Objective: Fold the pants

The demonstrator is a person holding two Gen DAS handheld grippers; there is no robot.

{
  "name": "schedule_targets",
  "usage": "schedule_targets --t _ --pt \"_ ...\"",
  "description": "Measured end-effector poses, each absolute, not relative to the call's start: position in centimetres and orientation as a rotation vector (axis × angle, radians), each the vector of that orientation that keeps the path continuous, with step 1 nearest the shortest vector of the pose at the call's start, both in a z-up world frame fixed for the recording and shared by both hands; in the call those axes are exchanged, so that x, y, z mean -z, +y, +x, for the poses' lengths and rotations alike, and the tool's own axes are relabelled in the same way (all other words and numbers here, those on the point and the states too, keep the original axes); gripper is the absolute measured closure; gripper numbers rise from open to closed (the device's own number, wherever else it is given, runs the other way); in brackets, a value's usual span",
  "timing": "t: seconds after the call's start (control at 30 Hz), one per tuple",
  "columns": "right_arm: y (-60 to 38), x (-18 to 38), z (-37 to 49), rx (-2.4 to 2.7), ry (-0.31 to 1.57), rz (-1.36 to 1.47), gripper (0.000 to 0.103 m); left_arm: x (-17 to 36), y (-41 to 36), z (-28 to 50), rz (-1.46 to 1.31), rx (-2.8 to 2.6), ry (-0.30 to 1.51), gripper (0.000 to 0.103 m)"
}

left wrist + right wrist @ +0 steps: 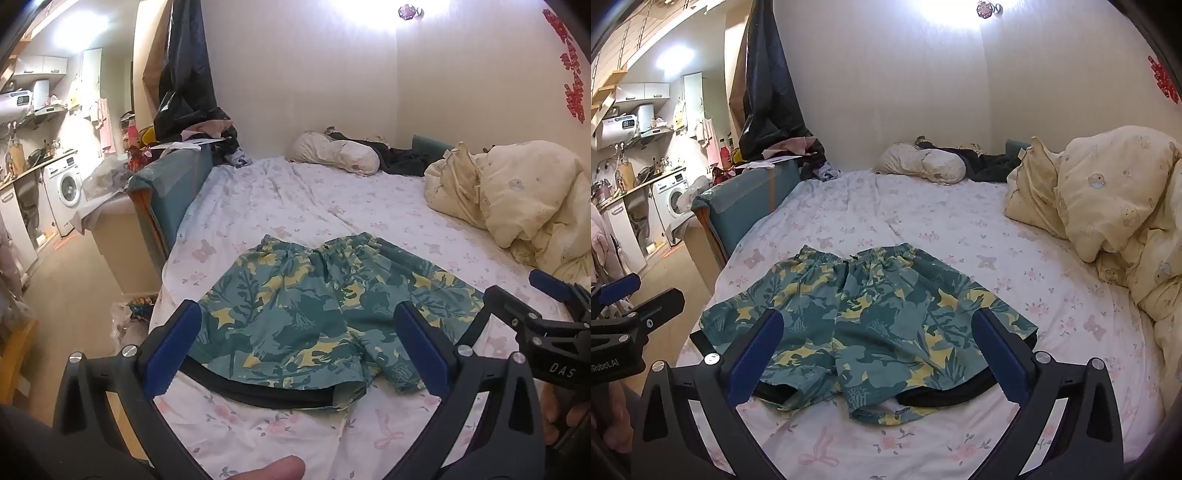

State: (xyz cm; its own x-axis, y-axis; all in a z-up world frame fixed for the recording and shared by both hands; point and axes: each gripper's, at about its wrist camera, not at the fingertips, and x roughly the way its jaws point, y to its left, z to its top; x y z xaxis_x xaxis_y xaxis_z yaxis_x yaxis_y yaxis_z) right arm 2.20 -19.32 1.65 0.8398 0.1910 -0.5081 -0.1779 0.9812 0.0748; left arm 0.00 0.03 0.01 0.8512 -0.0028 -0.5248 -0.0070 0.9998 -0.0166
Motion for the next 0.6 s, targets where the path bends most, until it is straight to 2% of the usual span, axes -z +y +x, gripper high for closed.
schedule_targets --t 0.6 --pt "-19.35 -1.57 2.14 -0.199 0.537 0.026 0.0 -0.45 0.05 0.0 -0.004 -0.009 0.541 0.001"
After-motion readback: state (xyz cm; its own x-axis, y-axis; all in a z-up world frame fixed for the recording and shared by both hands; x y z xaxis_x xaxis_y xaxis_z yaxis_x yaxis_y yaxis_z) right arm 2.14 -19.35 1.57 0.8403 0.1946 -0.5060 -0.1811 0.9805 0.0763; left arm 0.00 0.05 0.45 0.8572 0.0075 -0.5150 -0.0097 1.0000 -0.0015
